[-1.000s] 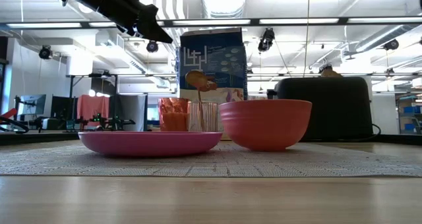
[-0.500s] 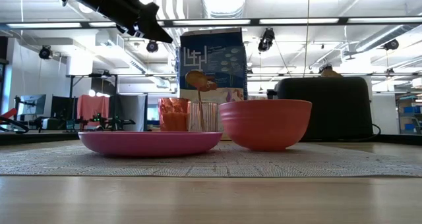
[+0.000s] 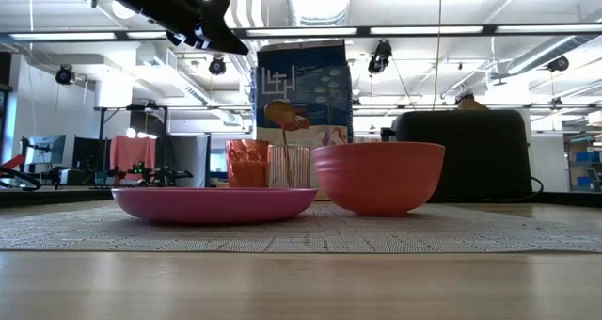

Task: Arrange a breakfast setting
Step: Put the red apple to the top left of the pink plate on the table mat

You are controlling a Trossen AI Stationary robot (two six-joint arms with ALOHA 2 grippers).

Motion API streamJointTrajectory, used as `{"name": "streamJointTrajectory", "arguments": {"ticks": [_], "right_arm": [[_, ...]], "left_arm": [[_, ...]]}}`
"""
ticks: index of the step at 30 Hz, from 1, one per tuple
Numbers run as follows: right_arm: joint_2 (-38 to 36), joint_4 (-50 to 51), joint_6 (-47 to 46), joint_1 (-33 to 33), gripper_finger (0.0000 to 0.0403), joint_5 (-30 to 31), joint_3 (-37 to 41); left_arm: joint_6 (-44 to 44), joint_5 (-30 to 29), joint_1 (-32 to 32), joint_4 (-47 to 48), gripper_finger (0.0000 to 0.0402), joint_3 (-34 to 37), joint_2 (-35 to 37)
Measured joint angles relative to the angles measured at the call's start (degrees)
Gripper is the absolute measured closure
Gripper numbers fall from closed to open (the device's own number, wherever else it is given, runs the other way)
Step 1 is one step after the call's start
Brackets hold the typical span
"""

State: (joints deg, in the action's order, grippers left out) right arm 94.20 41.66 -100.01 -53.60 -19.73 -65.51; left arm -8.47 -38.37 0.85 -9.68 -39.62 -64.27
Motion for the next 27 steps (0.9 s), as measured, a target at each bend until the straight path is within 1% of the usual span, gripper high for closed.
{"name": "streamJointTrajectory", "arguments": {"ticks": [6,10,13,16,22,27], "right_arm": [[2.0,0.0,3.9,0.2,0.0163,-0.1,-0.2],[2.7,0.2,5.3,0.2,0.0164,0.9,0.2],[3.2,0.3,6.2,0.2,0.0173,1.2,0.8],[3.3,-0.3,6.8,0.2,0.0192,1.4,2.0],[3.4,-1.0,7.8,0.3,0.0248,1.6,5.3],[3.3,-2.4,7.8,0.3,0.0291,1.1,6.6]], "left_arm": [[-0.6,0.0,0.0,-0.2,0.0402,0.0,0.0],[-0.6,0.0,0.0,-0.2,0.0402,0.0,0.0],[-0.6,0.0,0.0,-0.2,0.0402,0.0,0.0],[-0.7,0.0,0.0,-0.2,0.0402,0.0,-0.1],[-0.7,0.0,0.0,-0.1,0.0402,0.0,-0.1],[-0.7,0.0,0.0,-0.1,0.0402,0.0,-0.1]]}}
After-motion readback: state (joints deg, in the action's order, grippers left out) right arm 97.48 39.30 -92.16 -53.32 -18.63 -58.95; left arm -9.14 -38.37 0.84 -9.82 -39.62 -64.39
